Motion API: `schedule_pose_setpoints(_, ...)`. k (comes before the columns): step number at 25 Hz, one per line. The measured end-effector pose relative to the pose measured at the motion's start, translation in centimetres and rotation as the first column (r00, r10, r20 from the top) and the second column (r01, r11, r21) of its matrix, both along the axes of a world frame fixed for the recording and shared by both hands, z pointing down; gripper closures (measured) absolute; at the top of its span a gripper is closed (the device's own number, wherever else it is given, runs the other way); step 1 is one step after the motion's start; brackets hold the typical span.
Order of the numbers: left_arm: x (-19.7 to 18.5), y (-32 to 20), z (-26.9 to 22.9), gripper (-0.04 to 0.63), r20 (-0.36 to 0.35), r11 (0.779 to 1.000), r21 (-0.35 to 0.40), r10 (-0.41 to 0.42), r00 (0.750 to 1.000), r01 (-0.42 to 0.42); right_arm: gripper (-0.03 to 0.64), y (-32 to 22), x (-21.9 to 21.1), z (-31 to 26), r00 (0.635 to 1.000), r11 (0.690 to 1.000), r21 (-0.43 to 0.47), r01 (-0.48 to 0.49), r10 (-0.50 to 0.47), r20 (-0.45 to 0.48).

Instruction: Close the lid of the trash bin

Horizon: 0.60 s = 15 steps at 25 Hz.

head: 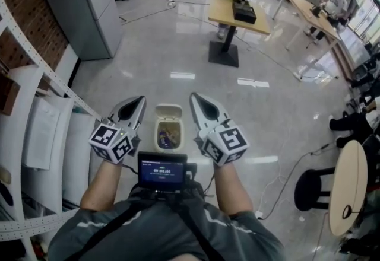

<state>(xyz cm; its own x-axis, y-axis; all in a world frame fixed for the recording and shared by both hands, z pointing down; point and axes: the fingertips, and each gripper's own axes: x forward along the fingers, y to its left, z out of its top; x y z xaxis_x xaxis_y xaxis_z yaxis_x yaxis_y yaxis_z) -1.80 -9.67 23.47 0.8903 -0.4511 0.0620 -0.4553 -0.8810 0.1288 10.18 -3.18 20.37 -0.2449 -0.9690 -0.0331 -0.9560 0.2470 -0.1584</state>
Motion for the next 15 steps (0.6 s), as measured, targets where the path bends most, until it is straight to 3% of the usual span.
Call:
schedule_pose_setpoints(5,-0.6,-3.5,0.4,0.592,-0.013,0.999,-0.020,0.030,0.999,-0.031,0.615,-3.3,-0.4,1.2,0.998,0.998,-0.041,-0.051,0.050,-0.028)
schedule_pose_setpoints(10,-1.1,-6.4,-0.1,0.592,0.003,0.995,0.024,0.102,0.995,-0.102,0.615,-6.1,-0.9,1.1,0.994,0.992,-0.059,-0.109,0.108,-0.025)
schedule_pose_setpoints(15,-1.0,-9.0,1.1,0.592,-0.020,0.987,-0.037,0.157,0.987,-0.157,0.615,-7.7,-1.1,1.0,0.986,0.983,-0.076,-0.166,0.164,-0.038)
